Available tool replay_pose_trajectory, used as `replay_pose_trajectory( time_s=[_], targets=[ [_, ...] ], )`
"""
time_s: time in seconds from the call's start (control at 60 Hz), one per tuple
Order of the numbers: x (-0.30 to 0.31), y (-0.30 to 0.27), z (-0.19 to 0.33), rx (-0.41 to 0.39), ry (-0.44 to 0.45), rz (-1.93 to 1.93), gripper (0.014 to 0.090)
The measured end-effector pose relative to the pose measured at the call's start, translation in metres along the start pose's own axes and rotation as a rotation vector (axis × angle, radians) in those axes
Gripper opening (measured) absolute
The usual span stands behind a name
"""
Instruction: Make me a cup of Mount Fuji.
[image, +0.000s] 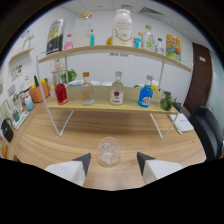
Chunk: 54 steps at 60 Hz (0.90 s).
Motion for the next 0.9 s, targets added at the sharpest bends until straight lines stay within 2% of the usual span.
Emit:
replay_pose_trajectory(
  time_s=[0.333,0.467,0.633,0.75,0.9],
  targets=[
    [0.0,0.001,-0.018,0.029,0.03,0.05,0.0859],
    [-0.017,-0.009,-0.036,0.105,0.01,0.085,0.086],
    [-0.05,-0.052,-0.039,0.257,-0.032,0.101,0.0859],
    [-0.066,-0.087,-0.019,0.313,-0.041,0.09,0.0858],
    [-0.08,-0.125,0.026,0.344,-0.04,0.086,0.0857]
  ],
)
